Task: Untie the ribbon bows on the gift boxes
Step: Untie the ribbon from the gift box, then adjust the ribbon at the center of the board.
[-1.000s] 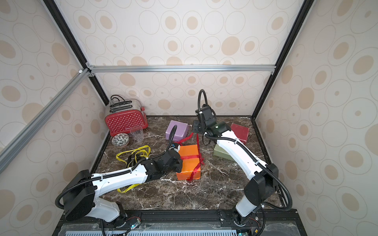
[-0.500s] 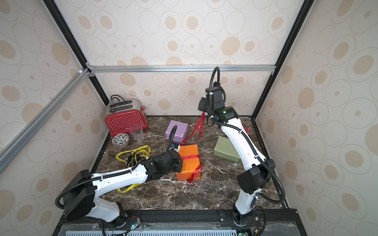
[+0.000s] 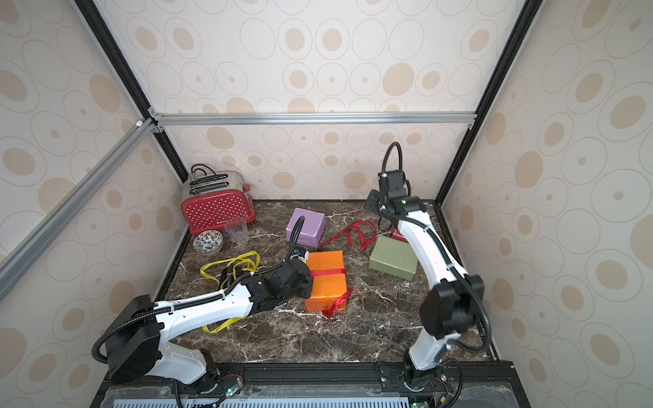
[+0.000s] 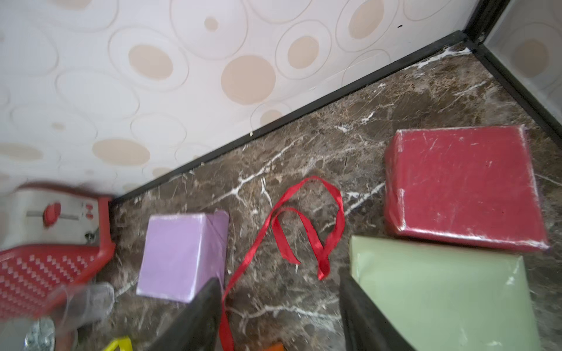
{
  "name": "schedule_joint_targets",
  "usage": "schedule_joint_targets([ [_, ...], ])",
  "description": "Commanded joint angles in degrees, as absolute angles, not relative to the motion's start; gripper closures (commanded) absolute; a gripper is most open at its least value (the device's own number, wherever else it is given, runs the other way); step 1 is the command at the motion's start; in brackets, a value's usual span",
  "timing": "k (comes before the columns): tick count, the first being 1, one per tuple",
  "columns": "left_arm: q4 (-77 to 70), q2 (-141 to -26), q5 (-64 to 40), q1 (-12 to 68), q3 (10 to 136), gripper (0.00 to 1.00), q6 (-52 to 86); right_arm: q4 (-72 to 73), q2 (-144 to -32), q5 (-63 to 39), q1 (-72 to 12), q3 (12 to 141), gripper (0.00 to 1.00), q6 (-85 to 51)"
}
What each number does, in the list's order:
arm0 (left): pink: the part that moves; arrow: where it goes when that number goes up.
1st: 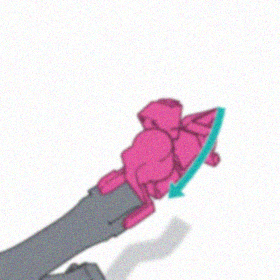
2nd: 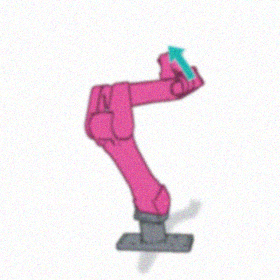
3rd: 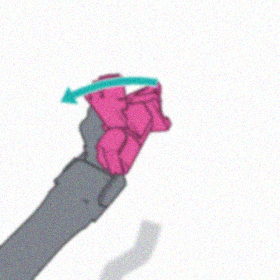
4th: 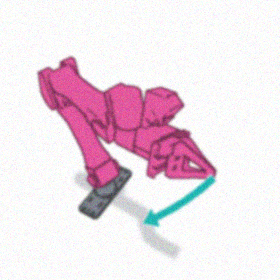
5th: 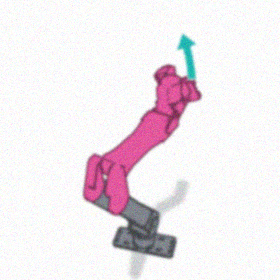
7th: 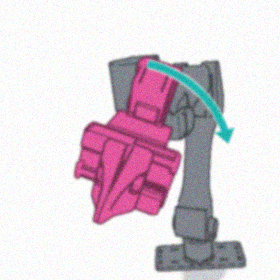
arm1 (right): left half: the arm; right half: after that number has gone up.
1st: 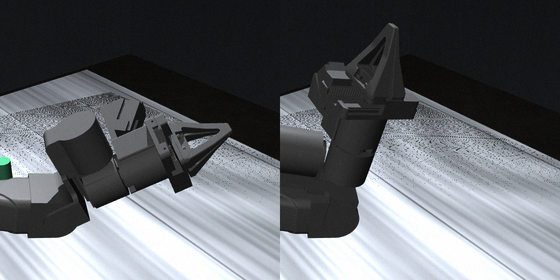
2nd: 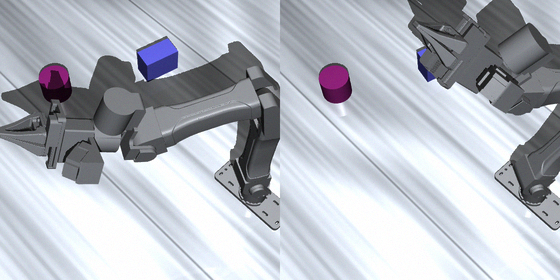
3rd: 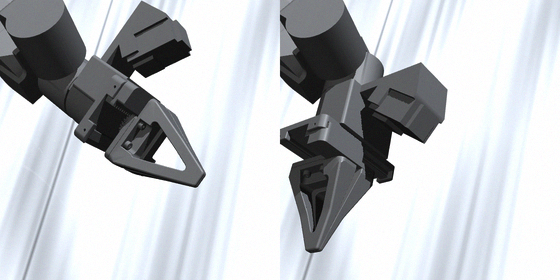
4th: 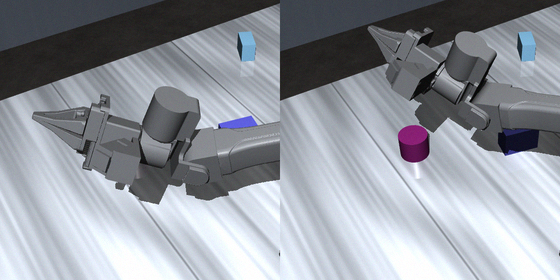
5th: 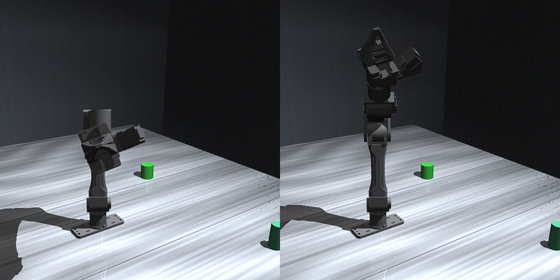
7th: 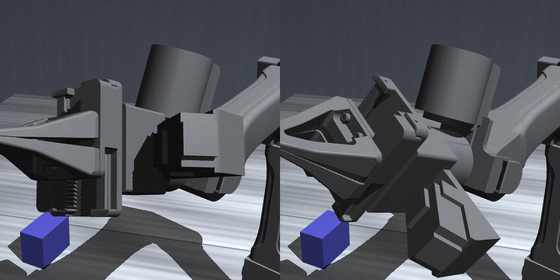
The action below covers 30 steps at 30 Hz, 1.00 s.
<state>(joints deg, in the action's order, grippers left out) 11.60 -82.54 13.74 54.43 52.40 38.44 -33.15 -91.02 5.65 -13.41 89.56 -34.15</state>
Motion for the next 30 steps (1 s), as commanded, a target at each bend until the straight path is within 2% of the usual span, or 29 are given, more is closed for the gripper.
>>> schedule_joint_targets([
  [1, 12.2, -79.9, 15.7, 54.5, 51.3, 0.66, 37.2, -24.0, -83.6, -1.3, -14.0, 82.6, 0.36, -37.7],
  [5, 10.9, -77.8, 16.7, 54.5, 50.1, 0.65, 36.5, -34.2, -83.9, -14.8, -15.7, 81.5, 0.46, -35.7],
  [8, 10.3, -75.8, 18.5, 54.6, 48.9, 0.62, 36.2, -37.9, -81.9, -15.2, -23.3, 76.2, 0.48, -33.0],
  [14, 9.2, -72.2, 22.7, 54.2, 46.6, 0.58, 36.3, -40.2, -77.6, -10.1, -35.3, 65.4, 0.6, -31.8],
  [20, 7.7, -69.5, 24.7, 53.2, 44.0, 0.57, 37.3, -38.9, -71.9, -9.8, -36.3, 55.9, 0.69, -32.8],
  [30, 6.5, -69.4, 23.5, 50.7, 42.6, 0.56, 38.6, -36.0, -70.6, -12.4, -37.2, 50.5, 0.74, -35.8],
])
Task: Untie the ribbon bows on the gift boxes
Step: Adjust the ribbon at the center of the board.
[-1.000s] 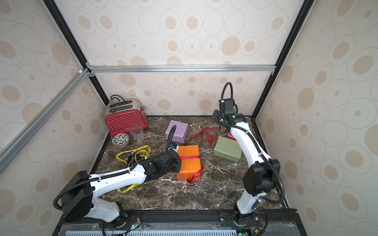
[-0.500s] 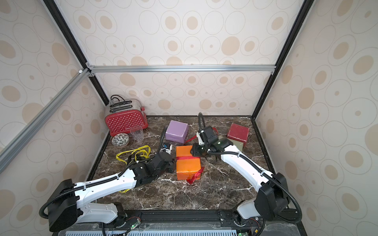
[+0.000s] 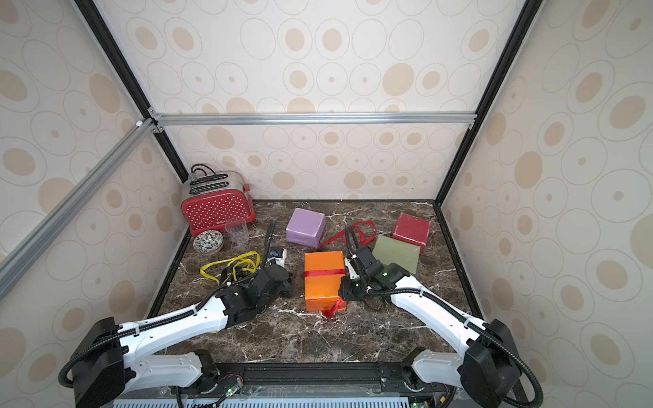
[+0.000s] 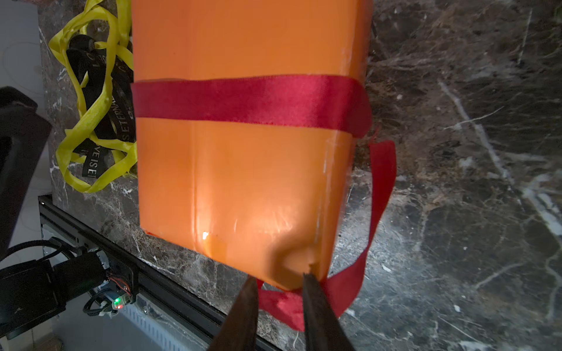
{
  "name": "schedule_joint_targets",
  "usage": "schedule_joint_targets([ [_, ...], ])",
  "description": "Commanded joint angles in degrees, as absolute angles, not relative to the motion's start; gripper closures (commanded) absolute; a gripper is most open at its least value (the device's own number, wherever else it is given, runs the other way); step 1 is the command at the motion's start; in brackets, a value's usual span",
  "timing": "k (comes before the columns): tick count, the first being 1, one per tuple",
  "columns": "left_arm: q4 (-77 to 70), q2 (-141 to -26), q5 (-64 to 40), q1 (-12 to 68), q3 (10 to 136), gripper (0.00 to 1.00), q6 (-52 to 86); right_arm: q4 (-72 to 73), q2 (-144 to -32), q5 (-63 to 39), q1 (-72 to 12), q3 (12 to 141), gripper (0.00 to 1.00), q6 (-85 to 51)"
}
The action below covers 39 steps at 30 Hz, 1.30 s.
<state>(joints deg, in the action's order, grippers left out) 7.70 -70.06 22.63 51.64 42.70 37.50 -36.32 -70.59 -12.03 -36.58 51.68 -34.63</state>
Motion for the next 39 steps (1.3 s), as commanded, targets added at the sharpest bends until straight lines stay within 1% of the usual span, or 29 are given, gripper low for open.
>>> schedule_joint_targets([
  [1, 6.5, -69.3, 23.5, 50.7, 42.5, 0.56, 38.6, -36.6, -70.8, -12.3, -37.3, 50.5, 0.75, -35.8],
  [10, 5.9, -69.5, 23.9, 50.0, 42.0, 0.55, 38.5, -36.6, -70.6, -13.0, -38.1, 48.2, 0.78, -36.8],
  [15, 5.7, -69.6, 23.9, 50.0, 41.9, 0.54, 38.6, -37.0, -68.3, -12.6, -38.4, 47.5, 0.79, -37.0],
  [29, 5.7, -69.8, 23.8, 49.7, 42.1, 0.53, 38.2, -38.4, -66.2, -12.8, -38.4, 48.1, 0.8, -36.7],
  [32, 5.9, -69.7, 24.0, 49.7, 42.1, 0.51, 37.9, -39.7, -65.5, -10.1, -38.3, 48.5, 0.8, -36.4],
  [36, 5.9, -68.8, 24.0, 49.5, 42.2, 0.47, 36.3, -41.5, -61.6, -2.5, -38.2, 49.4, 0.78, -36.5],
  [39, 1.9, -67.0, 19.8, 49.4, 40.7, 0.41, 32.4, -41.4, -57.3, 5.5, -38.0, 49.0, 0.7, -37.2],
])
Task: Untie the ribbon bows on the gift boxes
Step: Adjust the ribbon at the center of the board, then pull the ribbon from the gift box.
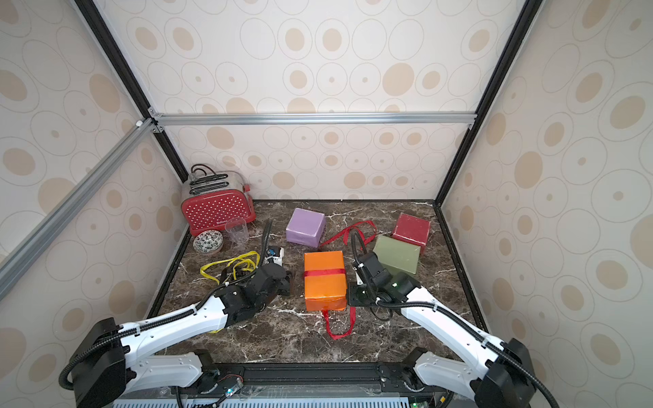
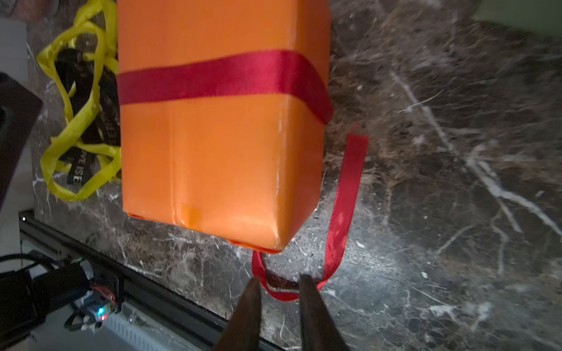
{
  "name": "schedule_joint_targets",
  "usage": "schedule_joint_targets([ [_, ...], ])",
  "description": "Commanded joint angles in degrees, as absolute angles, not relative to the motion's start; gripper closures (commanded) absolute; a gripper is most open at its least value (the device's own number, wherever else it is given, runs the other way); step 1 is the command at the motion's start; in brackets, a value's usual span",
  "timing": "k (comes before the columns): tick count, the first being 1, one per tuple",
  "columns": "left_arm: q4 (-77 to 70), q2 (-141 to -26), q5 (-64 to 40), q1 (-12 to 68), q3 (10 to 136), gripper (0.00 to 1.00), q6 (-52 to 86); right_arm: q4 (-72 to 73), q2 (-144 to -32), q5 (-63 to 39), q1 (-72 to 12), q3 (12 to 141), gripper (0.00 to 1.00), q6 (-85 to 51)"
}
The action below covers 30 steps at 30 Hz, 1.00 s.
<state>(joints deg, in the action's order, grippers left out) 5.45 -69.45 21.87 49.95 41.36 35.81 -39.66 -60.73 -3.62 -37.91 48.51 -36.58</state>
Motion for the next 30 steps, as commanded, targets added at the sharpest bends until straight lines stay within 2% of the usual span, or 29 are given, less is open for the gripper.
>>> schedule_joint_targets([
  [1, 0.5, -66.4, 18.3, 49.4, 40.1, 0.37, 31.3, -40.4, -55.7, 7.6, -37.5, 48.5, 0.68, -37.0],
  [3, -1.1, -66.1, 15.6, 49.4, 39.6, 0.3, 29.7, -38.6, -52.9, 10.4, -35.4, 47.5, 0.64, -37.5],
  [6, -0.1, -66.2, 11.7, 49.4, 41.2, 0.24, 28.9, -35.3, -49.4, 13.4, -28.8, 44.6, 0.53, -40.0],
  [11, 1.3, -68.1, 7.6, 50.6, 44.7, 0.09, 27.5, -20.4, -48.9, 3.1, -15.0, 36.8, 0.47, -43.5],
  [13, 3.1, -70.0, 6.7, 52.3, 47.6, 0.02, 25.2, -16.8, -51.8, 2.7, -13.0, 36.6, 0.46, -43.2],
  [17, 10.4, -77.6, 2.2, 54.2, 56.5, 0.01, 21.2, -14.3, -57.4, 6.5, -12.9, 37.7, 0.46, -40.7],
  [20, 18.1, -85.2, 0.1, 54.6, 64.9, 0.02, 18.9, -12.6, -59.0, 3.8, -12.4, 37.5, 0.46, -40.0],
  [27, 34.2, -99.0, -2.9, 55.7, 81.9, 0.03, 10.4, -7.6, -56.2, 0.3, -11.9, 33.9, 0.44, -39.5],
  [30, 45.5, -104.2, -4.4, 55.5, 90.6, 0.03, 4.9, -7.3, -54.7, 0.6, -11.7, 32.9, 0.44, -39.8],
])
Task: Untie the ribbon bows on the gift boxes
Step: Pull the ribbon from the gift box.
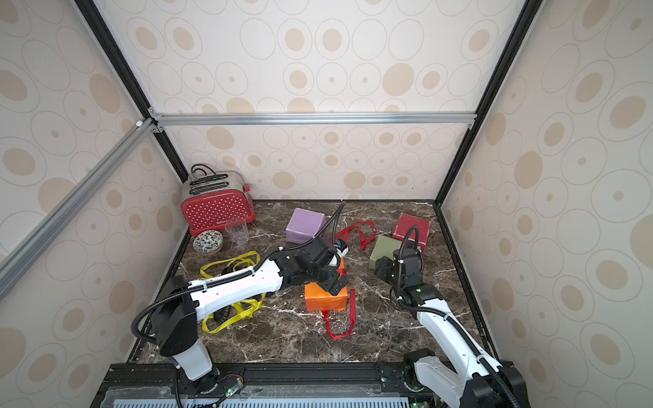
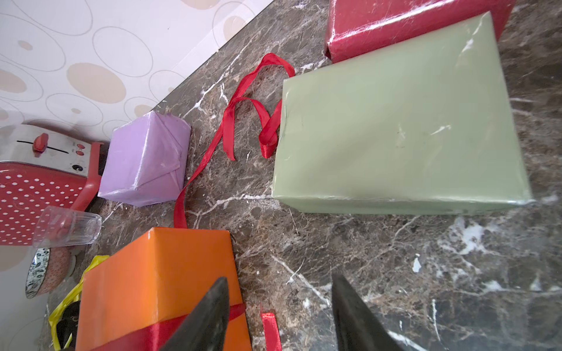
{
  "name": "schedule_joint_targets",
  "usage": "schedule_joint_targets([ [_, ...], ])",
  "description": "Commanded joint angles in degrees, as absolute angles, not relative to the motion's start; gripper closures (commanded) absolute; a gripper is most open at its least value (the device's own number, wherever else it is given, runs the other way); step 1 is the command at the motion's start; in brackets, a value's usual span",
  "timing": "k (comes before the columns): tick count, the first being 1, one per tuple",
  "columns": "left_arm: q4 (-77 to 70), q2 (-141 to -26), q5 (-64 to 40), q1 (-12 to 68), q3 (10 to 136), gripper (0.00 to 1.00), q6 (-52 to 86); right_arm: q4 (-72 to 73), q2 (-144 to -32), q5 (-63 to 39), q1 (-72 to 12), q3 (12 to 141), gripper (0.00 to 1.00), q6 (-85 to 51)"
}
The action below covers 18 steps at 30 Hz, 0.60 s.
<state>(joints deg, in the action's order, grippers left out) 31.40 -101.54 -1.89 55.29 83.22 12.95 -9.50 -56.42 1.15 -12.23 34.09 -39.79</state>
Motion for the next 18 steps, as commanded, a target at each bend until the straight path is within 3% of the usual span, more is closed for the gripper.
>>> schedule_joint_targets([
  [1, 49.3, -106.2, -5.0, 55.3, 93.8, 0.04, 3.6, -7.2, -54.4, 0.6, -11.7, 32.7, 0.44, -39.9],
  [5, 60.7, -112.4, -7.4, 53.0, 104.8, 0.08, 0.0, -7.3, -53.6, 0.6, -11.5, 32.3, 0.44, -40.0],
  [10, 62.9, -114.8, -15.4, 48.7, 108.7, 0.16, -1.0, -7.3, -52.9, 0.6, -11.3, 32.0, 0.44, -40.1],
  [15, 67.8, -118.9, -15.5, 48.7, 112.8, 0.3, -2.3, -7.2, -53.0, 0.5, -11.3, 31.9, 0.44, -40.1],
  [18, 69.6, -120.8, -12.5, 48.7, 114.3, 0.32, -2.6, -7.2, -52.8, 0.4, -11.3, 31.8, 0.44, -40.1],
])
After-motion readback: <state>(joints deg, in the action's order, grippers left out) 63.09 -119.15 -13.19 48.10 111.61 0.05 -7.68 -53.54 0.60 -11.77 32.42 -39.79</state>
